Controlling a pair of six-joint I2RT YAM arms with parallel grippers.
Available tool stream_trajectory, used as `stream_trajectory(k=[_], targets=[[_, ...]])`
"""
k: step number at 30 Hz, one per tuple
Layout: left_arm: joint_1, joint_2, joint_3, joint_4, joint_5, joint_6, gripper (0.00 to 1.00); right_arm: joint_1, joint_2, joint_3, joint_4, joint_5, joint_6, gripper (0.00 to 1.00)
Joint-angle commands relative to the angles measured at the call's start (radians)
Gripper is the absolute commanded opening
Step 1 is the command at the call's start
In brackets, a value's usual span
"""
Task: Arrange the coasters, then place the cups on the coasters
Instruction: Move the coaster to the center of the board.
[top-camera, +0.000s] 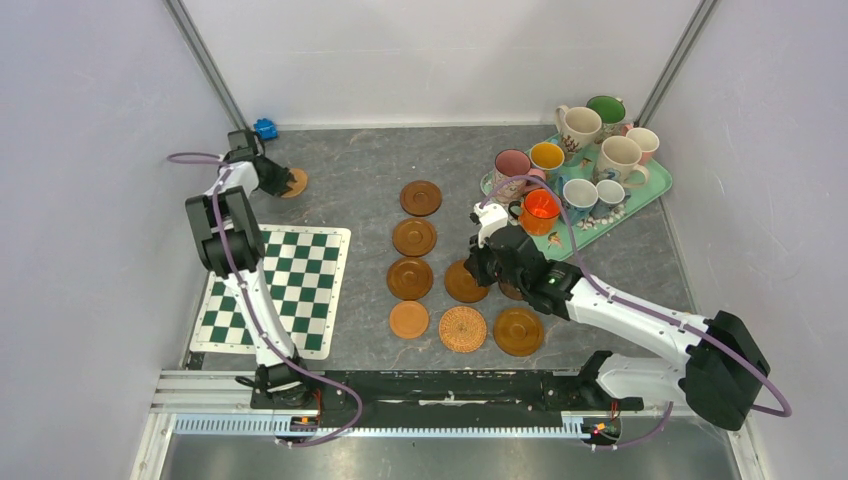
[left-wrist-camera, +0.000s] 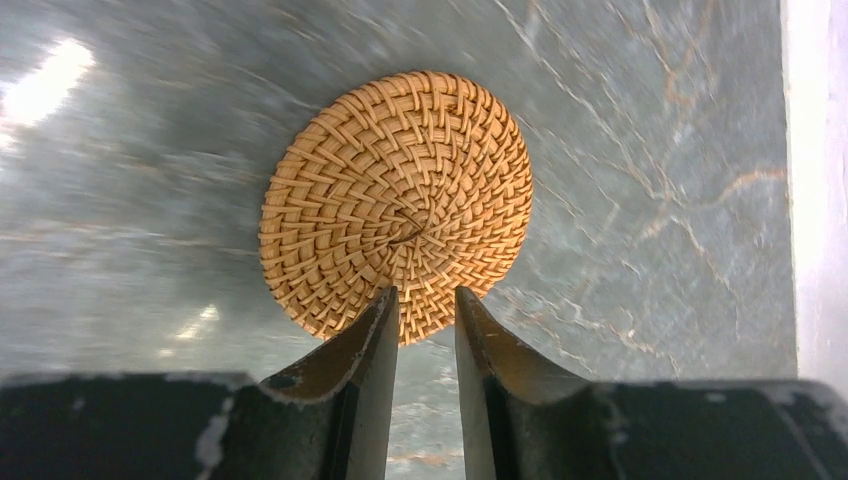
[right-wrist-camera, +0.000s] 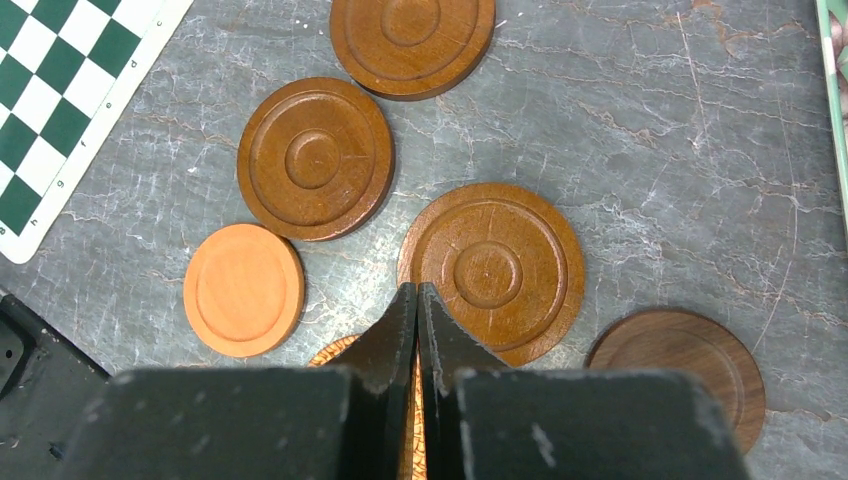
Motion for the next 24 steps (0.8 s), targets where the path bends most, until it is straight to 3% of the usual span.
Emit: stream_trajectory(k=[1,14,24], targets=[[-0.092,0.068,0.027,-0.087,0.058,0.032,0.35,0.0,-0.02,0.006,0.045,-0.001,-0.014,0.0],[-0.327,0.217,0.205,-0.121,0.108,-0.007,0.37,0.001,-0.091,-0.024,0.024,0.02,-0.019,0.0],[-0.445,0.314,0.328,-0.063,0.169,-0.125,0.38,0.001,-0.096,-0.021,0.021,0.024,-0.02,0.0]])
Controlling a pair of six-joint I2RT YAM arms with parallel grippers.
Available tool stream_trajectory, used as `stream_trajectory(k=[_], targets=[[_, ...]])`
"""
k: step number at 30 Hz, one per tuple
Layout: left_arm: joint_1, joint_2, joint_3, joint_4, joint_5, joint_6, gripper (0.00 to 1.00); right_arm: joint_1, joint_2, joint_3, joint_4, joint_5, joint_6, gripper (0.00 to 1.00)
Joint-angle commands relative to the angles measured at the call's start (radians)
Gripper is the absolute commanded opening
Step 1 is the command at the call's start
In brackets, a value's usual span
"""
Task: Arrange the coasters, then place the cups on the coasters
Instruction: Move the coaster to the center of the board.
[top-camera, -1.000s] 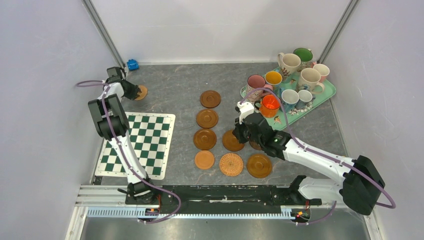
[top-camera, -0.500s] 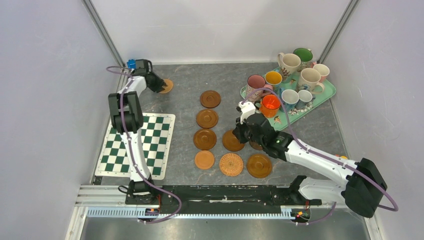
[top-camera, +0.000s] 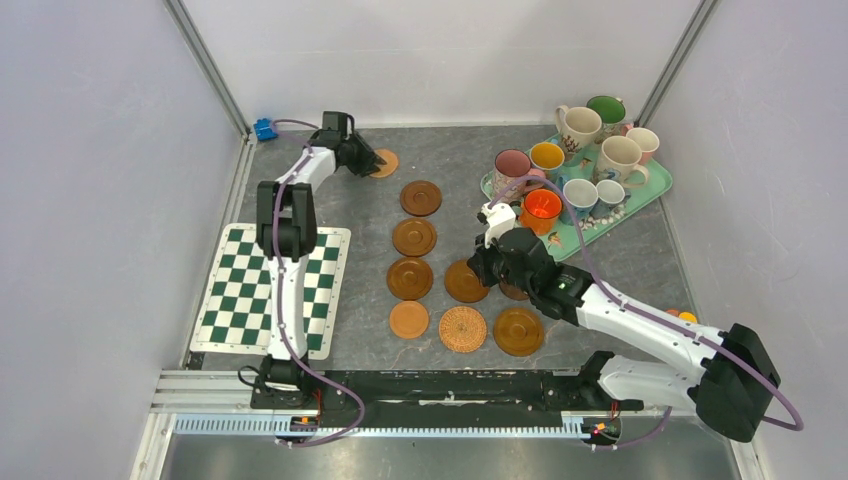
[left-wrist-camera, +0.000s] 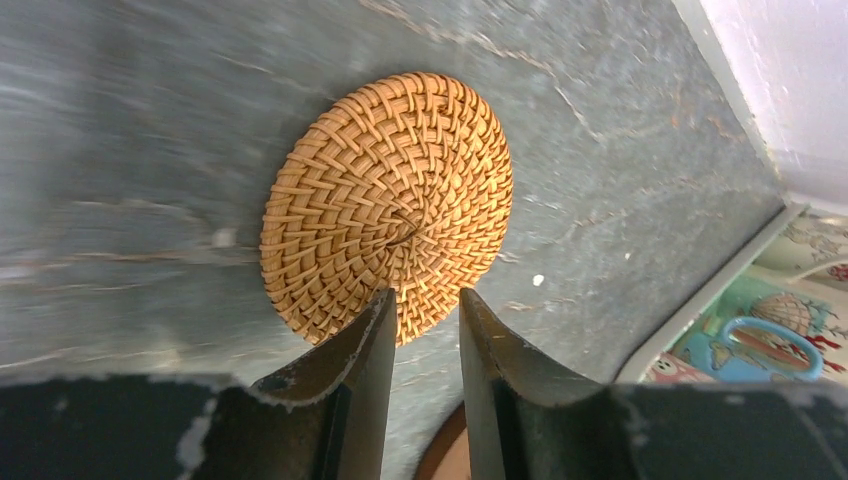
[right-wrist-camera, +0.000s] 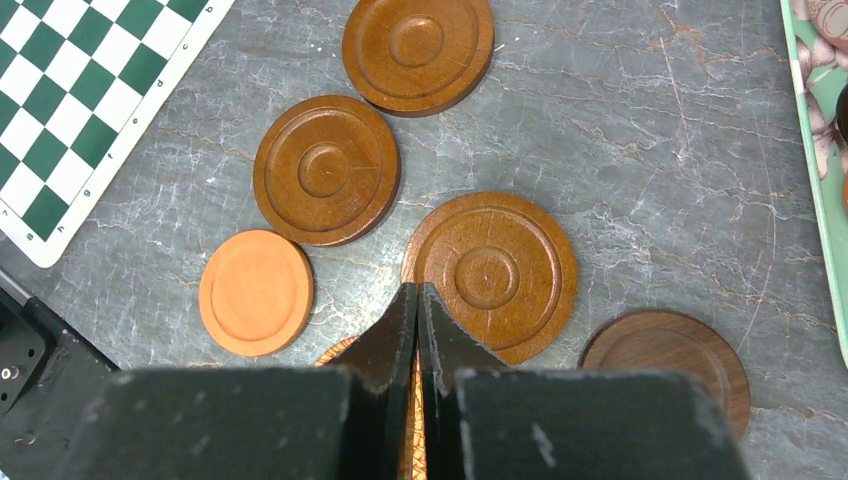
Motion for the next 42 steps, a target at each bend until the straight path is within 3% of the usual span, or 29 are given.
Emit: stream_trajectory(k=[1,19,29,42], targets=[[-0.065,0.108,0.028,-0.053,0.029,-0.079,0.38,0.0,-0.023,0.0,0.02,0.022,-0.018,0.0],[-0.172,0.231,0.139,0.083,0.093,-0.228,0.37,-0.006,-0.042,0.003,0.004,0.045,-0.028,0.0],[-0.178,0.188,0.142,0.076,0.087,-0.196,0.37,-0.008,-0.056,-0.003,0.003,0.042,-0.024,0.0],[-0.176,0.057,0.185,0.204,0.186,-0.185,0.43,-0.007,-0.072,-0.023,-0.003,0.034,-0.012,0.0]])
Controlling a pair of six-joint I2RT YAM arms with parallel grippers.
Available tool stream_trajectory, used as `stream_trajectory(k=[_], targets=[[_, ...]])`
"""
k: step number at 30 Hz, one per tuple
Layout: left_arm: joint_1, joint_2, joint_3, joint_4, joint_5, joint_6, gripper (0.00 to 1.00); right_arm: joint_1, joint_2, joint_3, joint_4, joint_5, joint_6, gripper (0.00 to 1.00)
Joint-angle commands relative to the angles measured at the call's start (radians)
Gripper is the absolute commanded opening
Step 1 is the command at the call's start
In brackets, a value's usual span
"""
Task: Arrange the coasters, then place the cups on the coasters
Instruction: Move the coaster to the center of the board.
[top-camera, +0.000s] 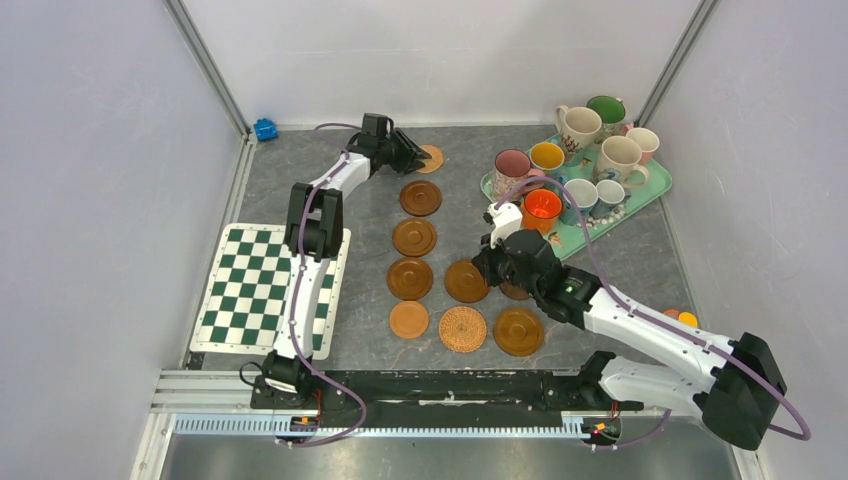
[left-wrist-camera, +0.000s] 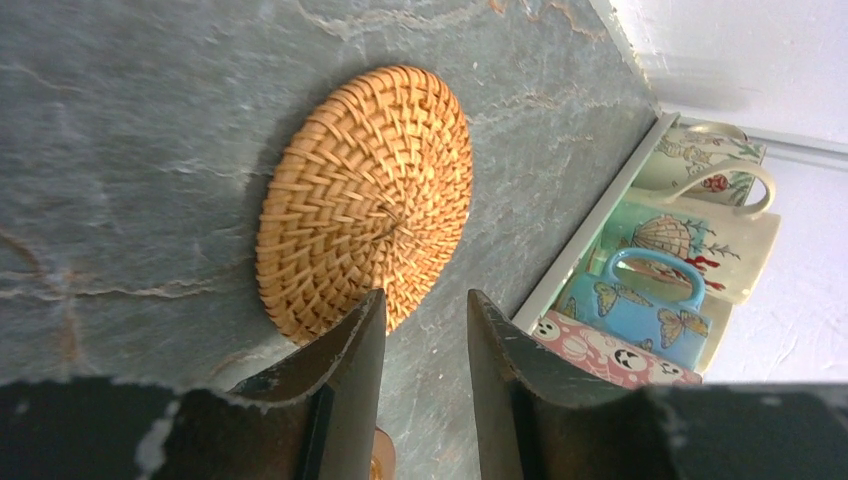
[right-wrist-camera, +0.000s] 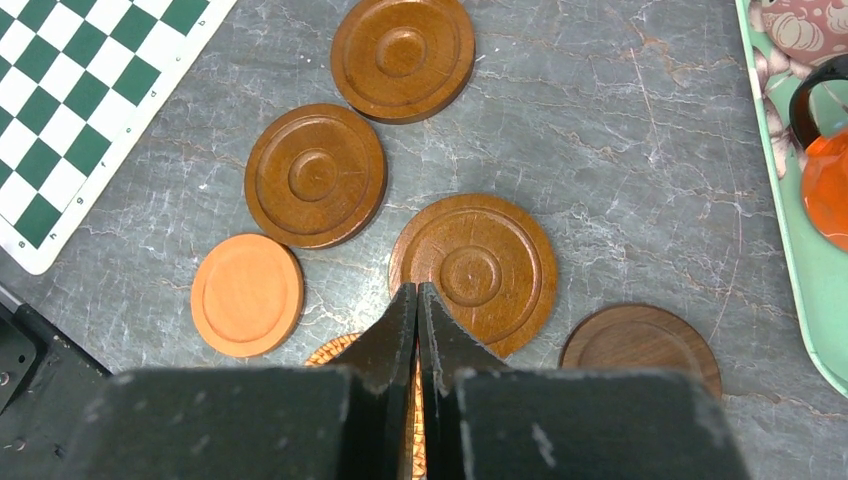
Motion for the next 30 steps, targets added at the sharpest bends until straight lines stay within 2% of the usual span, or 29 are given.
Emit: stream_trajectory(k=[1,8,12,15,20,23,27,30], targets=[[-0.016,-0.104,0.027,0.025,0.076,0.038,0.43,-0.002,-0.022,-0.016,0.016,0.005,0.005,0.0],[-0.014,-0.21,-0.055,-0.019,0.135,0.156,0.46,-0.003,-0.038,-0.036,0.017,0.004,0.029,0.0],[-0.016,-0.303,-0.117,-0.109,0.152,0.27,0.46,-0.002,-0.051,-0.027,0.0,0.014,0.031,0.0],[-0.016,-0.413,-0.204,-0.174,0.161,0.375,0.47,-0.003,-0.066,0.002,-0.035,0.055,0.034,0.05],[-0.016,-0.649,-0.409,-0.241,0.17,0.518,0.5,-0.003,-0.092,0.045,-0.083,0.095,0.044,0.33],[-0.016,-0.798,-0.536,-0.281,0.163,0.6,0.56,-0.003,-0.103,0.064,-0.101,0.106,0.056,0.51],[-0.016,-0.988,-0.662,-0.353,0.163,0.7,0.66,-0.002,-0.116,0.077,-0.117,0.125,0.078,0.69],[-0.016,-1.176,-0.81,-0.277,0.152,0.656,0.77,-0.002,-0.12,0.083,-0.137,0.151,0.101,0.82]])
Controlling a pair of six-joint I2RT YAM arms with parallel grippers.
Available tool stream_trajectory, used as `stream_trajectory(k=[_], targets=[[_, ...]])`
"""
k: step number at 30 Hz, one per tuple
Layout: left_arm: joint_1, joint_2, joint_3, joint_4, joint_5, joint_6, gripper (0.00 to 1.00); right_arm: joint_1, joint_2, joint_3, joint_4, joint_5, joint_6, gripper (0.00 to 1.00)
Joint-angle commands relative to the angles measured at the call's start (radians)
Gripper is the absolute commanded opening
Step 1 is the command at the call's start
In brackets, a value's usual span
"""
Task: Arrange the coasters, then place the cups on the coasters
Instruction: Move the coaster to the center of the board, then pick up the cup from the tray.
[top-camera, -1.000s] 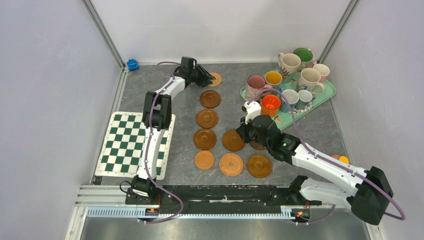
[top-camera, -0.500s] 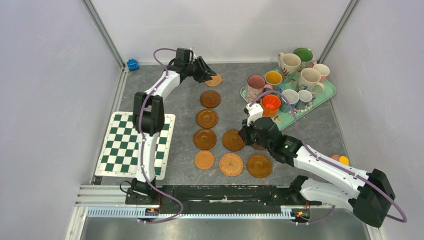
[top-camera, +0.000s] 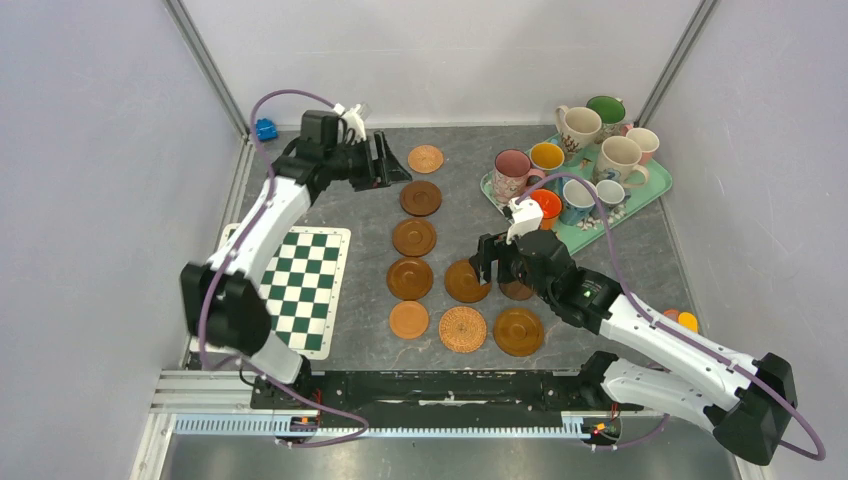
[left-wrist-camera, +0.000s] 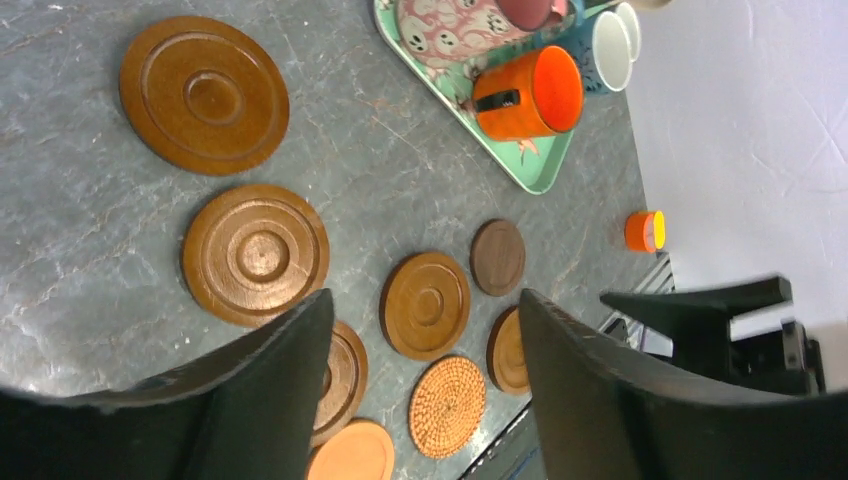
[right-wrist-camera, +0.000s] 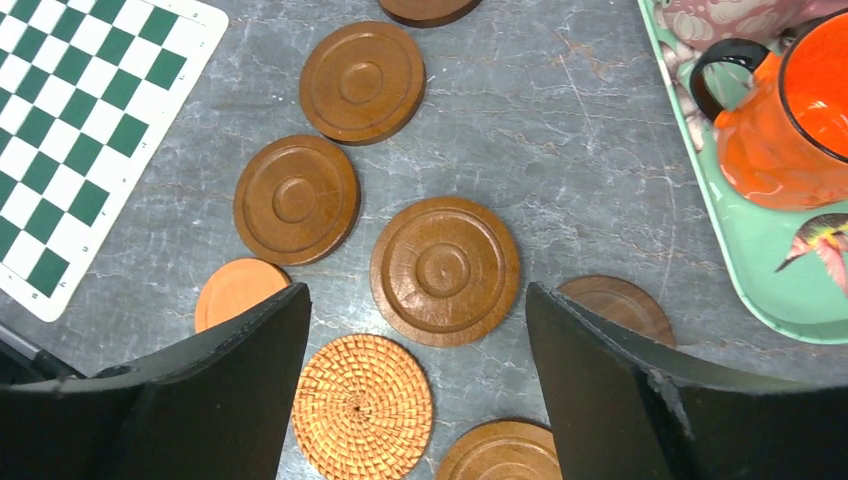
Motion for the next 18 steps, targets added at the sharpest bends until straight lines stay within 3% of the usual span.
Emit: stream_trajectory(k=[1,2,6,18], targets=[[-0.005,-0.256,-0.174,0.056,0.022,0.04,0.93,-0.002,-0.02,0.047,-0.023,0.062,0.039,0.87],[-0.005,-0.309,-0.214,0.071,0.028,0.026,0.99,-0.002,-0.02,0.046,-0.029,0.07,0.049,0.91],[-0.004,-0.465,-0.301,0.011,0.001,0.055,1.0,-0.002,-0.013,0.037,-0.038,0.1,0.076,0.98],[-0.005,-0.843,-0.63,-0.008,-0.234,0.075,1.0,-0.002,0.119,0.118,-0.113,0.237,0.1,0.98]])
